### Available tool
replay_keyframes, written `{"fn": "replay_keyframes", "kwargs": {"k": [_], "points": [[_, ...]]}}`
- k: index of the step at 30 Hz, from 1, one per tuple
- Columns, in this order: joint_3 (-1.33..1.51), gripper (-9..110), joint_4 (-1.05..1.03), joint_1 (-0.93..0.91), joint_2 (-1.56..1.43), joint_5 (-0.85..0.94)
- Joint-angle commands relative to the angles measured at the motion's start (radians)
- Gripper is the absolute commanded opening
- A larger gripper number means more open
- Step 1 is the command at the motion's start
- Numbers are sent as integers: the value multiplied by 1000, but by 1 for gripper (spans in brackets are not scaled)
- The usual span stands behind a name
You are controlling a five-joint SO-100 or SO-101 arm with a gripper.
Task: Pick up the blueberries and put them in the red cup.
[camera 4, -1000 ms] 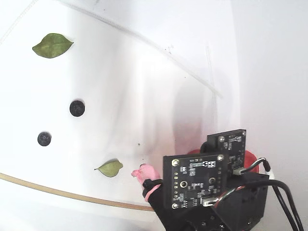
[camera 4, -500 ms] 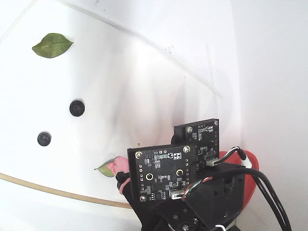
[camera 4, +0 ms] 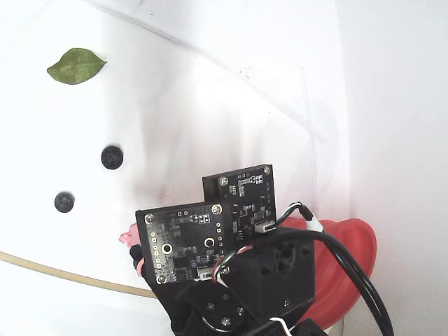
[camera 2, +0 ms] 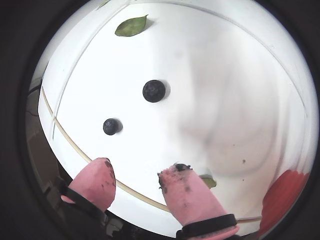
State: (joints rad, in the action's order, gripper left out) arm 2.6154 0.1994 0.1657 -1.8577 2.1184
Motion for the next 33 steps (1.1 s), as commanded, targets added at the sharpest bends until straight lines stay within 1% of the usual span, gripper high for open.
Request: {"fn": "replay_keyframes", "kwargs": {"k": [1,22,33], "points": [[-55,18,40,43,8,-6],[-126,19,230,66,238,64],[-176,19,310,72,347,72]]}}
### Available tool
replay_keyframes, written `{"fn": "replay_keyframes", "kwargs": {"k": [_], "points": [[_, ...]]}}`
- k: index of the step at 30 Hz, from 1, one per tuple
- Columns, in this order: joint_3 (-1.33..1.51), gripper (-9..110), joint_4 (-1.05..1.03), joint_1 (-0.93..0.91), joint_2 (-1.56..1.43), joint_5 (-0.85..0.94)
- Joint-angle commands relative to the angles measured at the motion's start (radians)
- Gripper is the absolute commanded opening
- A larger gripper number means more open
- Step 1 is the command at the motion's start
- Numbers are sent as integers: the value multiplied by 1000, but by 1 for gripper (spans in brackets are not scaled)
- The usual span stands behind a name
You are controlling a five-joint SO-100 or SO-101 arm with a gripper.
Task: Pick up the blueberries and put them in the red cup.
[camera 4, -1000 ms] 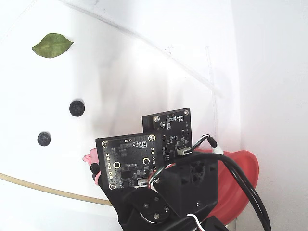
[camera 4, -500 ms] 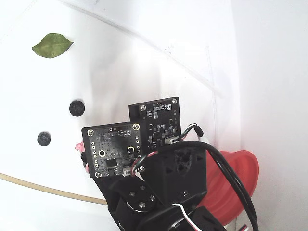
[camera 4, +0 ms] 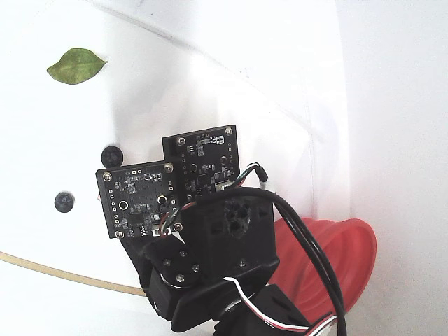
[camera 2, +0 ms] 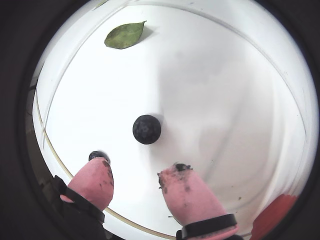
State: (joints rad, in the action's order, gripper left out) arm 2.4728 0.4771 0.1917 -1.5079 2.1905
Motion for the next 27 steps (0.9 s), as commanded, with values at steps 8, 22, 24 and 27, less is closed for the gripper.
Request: {"fn": "replay_keyframes", "kwargs": {"k": [8,22,24,27], "points": [[-55,20,81,61,61,-26],[-117,20,160,49,192,-23],[-127,21,164,46,206,-20],[-141,21,167,41,221,-17]]}}
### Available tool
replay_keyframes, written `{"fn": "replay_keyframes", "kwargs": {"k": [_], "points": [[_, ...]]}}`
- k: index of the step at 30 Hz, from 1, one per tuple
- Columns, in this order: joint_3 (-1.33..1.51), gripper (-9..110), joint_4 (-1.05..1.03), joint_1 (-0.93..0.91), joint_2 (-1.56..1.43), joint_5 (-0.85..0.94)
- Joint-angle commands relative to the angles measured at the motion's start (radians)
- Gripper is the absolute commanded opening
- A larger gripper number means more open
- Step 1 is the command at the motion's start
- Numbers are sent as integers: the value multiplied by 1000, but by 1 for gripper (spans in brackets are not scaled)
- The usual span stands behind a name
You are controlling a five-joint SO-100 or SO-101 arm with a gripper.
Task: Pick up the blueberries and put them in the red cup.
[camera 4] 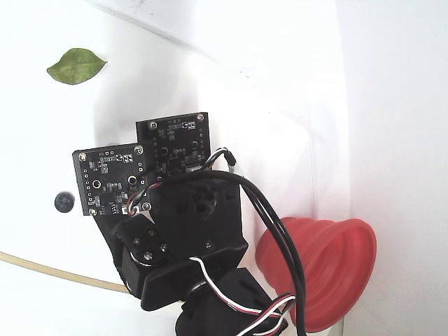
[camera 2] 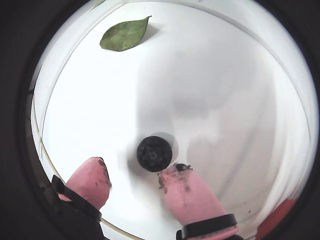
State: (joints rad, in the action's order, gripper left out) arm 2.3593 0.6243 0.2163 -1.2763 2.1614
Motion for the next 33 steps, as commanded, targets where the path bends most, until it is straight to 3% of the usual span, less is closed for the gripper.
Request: {"fn": "replay_keyframes", "kwargs": {"k": [1,33], "points": [[-32,21,25,17,-5,12],[-140,21,86,-21,149,46]]}}
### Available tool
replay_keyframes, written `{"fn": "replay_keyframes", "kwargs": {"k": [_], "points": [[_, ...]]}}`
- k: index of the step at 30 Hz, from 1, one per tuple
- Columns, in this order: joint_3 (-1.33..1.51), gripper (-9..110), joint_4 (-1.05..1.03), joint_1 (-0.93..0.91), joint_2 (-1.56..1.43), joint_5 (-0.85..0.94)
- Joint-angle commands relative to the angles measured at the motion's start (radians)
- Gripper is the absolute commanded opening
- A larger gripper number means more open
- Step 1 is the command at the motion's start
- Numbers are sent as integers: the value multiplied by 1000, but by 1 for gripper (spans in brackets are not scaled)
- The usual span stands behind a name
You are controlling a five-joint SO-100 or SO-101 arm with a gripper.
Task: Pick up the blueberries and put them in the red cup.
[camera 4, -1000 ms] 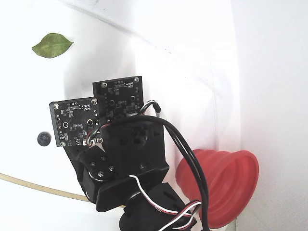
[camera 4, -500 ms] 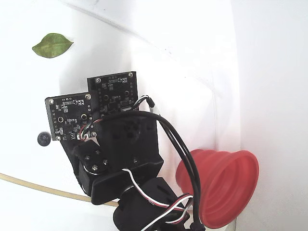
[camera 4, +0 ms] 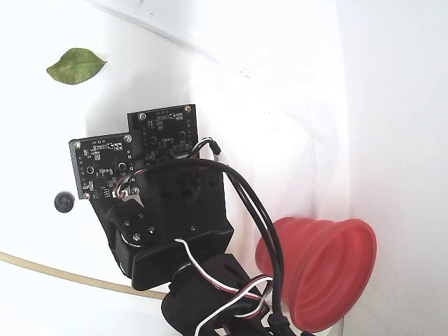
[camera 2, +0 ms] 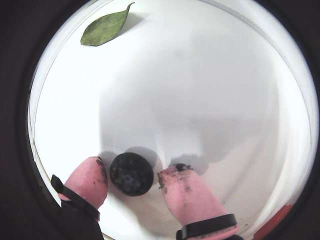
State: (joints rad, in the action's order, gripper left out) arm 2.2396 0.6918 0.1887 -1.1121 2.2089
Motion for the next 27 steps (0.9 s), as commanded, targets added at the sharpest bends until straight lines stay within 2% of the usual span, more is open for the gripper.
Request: {"fn": "replay_keyframes", "kwargs": {"k": [1,27], "points": [[-20,21,18,8,-15,-3],[-46,15,29,18,23,-14]]}}
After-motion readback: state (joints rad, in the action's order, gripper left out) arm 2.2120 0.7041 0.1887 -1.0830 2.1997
